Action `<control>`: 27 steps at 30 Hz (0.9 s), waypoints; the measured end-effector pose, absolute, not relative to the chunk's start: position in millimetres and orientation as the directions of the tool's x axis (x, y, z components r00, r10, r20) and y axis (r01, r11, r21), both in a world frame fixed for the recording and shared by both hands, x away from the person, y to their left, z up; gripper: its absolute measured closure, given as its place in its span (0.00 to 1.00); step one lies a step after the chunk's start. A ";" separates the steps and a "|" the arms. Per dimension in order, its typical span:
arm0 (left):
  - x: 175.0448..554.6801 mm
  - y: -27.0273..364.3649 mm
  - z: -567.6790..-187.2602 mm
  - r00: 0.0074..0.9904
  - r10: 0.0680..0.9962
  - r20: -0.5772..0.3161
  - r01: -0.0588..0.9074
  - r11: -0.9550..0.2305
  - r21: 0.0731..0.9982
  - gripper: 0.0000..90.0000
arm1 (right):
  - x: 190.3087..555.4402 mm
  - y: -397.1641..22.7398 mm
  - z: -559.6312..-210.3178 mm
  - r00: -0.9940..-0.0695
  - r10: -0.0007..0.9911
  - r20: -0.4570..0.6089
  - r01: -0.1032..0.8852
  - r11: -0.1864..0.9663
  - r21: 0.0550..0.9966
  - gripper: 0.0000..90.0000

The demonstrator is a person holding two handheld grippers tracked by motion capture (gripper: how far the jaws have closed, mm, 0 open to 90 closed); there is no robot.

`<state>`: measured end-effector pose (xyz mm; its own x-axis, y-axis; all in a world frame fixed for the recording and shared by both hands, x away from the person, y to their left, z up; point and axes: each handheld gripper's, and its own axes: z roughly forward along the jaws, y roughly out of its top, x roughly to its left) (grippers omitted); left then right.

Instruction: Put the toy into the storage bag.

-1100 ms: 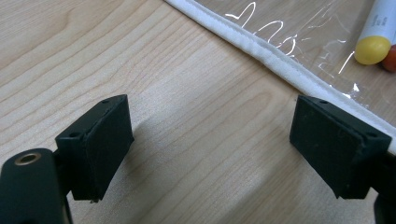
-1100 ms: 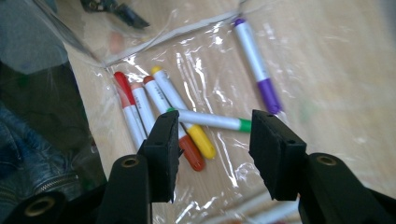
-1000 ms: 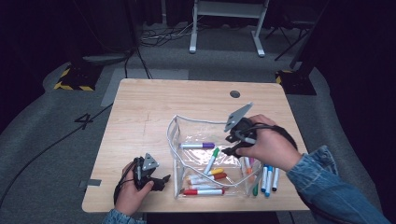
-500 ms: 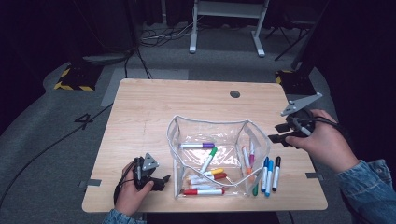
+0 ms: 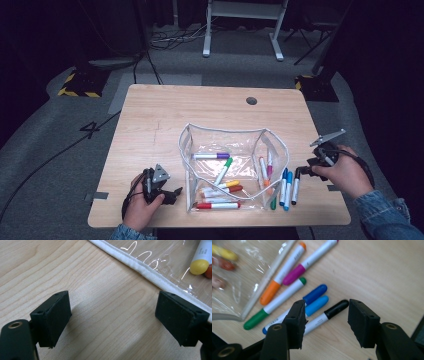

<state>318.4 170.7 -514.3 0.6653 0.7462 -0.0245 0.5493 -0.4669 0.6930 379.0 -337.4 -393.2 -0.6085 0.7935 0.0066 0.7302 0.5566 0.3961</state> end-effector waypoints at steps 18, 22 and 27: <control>318.1 170.8 -514.1 0.665 0.747 -0.019 0.547 -0.469 0.693 0.15 | 380.6 -348.5 -466.3 -0.460 0.888 0.009 0.866 0.447 0.225 0.85; 318.2 170.7 -514.1 0.665 0.747 -0.019 0.547 -0.469 0.693 0.15 | 381.9 -354.4 -464.6 -0.423 0.906 0.012 0.886 0.410 0.217 0.86; 318.2 170.8 -514.1 0.664 0.747 -0.019 0.547 -0.469 0.693 0.15 | 381.8 -354.5 -439.7 -0.446 0.894 0.031 0.869 0.425 0.255 0.86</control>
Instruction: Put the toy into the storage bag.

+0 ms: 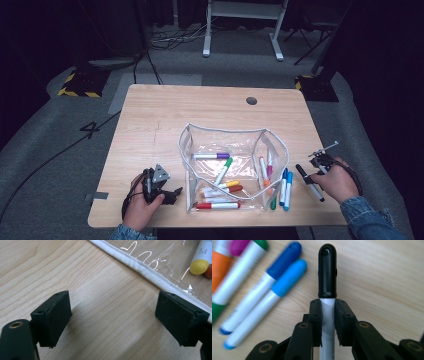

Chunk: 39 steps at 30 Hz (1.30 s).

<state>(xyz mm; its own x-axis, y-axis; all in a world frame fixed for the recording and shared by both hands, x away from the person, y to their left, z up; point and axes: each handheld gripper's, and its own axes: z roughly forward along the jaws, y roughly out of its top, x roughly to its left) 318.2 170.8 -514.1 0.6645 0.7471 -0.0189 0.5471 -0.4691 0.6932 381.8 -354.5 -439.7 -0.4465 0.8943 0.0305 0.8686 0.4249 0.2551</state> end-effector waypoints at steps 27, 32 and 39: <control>318.1 170.5 -514.1 0.663 0.748 -0.022 0.548 -0.466 0.694 0.15 | 375.3 -232.5 -257.2 -0.815 0.577 -0.053 0.489 0.734 0.471 0.86; 318.2 170.7 -514.1 0.664 0.747 -0.021 0.547 -0.467 0.695 0.15 | 377.0 -196.6 -259.1 -0.871 0.488 -0.062 0.412 0.793 0.449 0.86; 318.2 170.7 -514.1 0.664 0.748 -0.020 0.547 -0.467 0.695 0.15 | 380.9 -155.5 -275.7 -0.926 0.372 -0.058 0.320 0.859 0.400 0.86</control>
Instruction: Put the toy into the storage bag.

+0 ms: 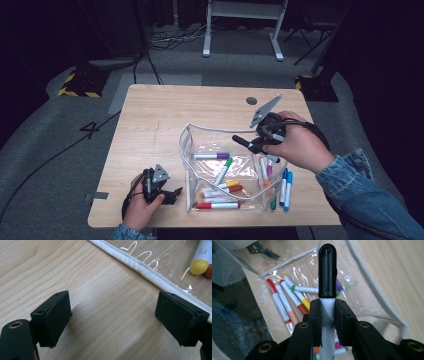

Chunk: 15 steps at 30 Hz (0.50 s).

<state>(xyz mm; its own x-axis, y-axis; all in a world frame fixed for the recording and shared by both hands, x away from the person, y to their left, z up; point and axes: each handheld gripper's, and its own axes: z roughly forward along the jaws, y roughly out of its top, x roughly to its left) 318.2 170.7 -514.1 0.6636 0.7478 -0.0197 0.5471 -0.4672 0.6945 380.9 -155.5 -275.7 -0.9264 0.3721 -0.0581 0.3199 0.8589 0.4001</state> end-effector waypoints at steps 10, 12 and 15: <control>318.3 170.6 -514.2 0.665 0.747 -0.023 0.547 -0.466 0.695 0.15 | 379.0 -113.9 -319.2 -0.969 0.248 0.004 0.236 0.920 0.313 0.86; 318.3 170.6 -514.2 0.665 0.747 -0.022 0.547 -0.466 0.695 0.15 | 378.7 -109.3 -329.5 -0.972 0.235 0.020 0.231 0.928 0.292 0.86; 318.3 170.6 -514.2 0.665 0.746 -0.023 0.547 -0.466 0.695 0.15 | 377.7 -103.3 -344.7 -0.977 0.208 0.045 0.213 0.941 0.263 0.86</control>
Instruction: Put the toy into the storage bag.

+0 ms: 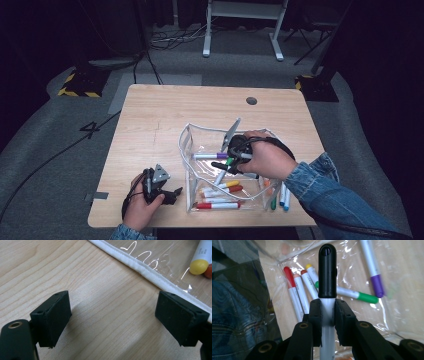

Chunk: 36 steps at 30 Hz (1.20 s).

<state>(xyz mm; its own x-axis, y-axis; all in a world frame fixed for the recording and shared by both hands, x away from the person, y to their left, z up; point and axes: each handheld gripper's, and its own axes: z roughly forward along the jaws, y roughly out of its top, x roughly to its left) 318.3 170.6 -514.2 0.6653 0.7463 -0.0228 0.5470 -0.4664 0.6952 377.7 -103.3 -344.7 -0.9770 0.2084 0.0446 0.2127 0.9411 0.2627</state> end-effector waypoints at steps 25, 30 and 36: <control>318.3 170.7 -514.2 0.666 0.746 -0.022 0.547 -0.468 0.694 0.15 | 379.3 -158.3 -292.7 -0.921 0.386 -0.049 0.312 0.809 0.498 0.56; 318.3 170.6 -514.2 0.665 0.746 -0.022 0.547 -0.467 0.694 0.15 | 378.5 -199.7 -272.0 -0.868 0.492 -0.063 0.378 0.739 0.558 0.58; 318.3 170.6 -514.3 0.665 0.746 -0.021 0.547 -0.468 0.695 0.15 | 380.4 -252.0 -272.0 -0.773 0.631 -0.062 0.486 0.653 0.581 0.59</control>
